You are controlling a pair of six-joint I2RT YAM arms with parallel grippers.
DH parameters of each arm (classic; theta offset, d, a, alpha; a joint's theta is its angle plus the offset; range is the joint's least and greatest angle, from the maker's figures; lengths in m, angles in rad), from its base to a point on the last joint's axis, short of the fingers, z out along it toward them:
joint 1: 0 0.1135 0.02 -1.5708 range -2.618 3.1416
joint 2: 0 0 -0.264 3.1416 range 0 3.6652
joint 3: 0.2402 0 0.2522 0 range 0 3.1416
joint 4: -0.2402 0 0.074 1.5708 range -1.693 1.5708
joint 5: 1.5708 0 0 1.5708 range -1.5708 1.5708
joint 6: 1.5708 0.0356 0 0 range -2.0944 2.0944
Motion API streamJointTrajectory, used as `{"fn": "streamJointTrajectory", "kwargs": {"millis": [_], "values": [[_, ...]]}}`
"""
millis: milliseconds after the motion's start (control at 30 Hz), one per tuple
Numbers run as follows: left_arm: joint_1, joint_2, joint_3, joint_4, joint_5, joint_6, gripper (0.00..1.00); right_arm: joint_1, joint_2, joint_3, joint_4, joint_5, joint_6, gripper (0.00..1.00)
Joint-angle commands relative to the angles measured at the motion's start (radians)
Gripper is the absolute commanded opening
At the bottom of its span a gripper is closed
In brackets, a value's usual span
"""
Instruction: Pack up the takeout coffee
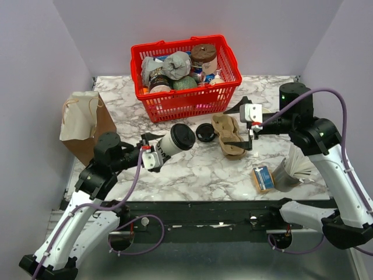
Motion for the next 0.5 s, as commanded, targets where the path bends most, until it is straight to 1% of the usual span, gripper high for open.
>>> {"fn": "streamJointTrajectory", "kwargs": {"millis": [0, 67, 133, 167, 233, 333, 467], "values": [[-0.007, -0.022, -0.035, -0.076, 0.061, 0.323, 0.73, 0.043, 0.047, 0.007, 0.005, -0.116, -0.115, 1.0], [-0.01, -0.028, -0.038, -0.073, 0.064, 0.415, 0.73, 0.097, 0.058, 0.013, 0.002, -0.121, -0.126, 1.0], [-0.014, -0.016, -0.02, -0.081, 0.064, 0.437, 0.73, 0.143, 0.069, 0.01, -0.003, -0.093, -0.164, 1.0], [-0.014, 0.007, -0.008, -0.094, 0.067, 0.467, 0.73, 0.19, 0.07, -0.002, 0.002, -0.081, -0.172, 1.0], [-0.021, 0.026, 0.026, -0.142, 0.073, 0.503, 0.72, 0.239, 0.076, -0.019, 0.038, -0.05, -0.166, 1.0], [-0.027, 0.023, 0.023, -0.157, 0.079, 0.575, 0.72, 0.275, 0.093, -0.031, 0.071, -0.018, -0.135, 1.0], [-0.036, 0.018, 0.026, -0.161, 0.073, 0.586, 0.72, 0.303, 0.11, -0.028, 0.08, 0.026, -0.151, 1.0]]}}
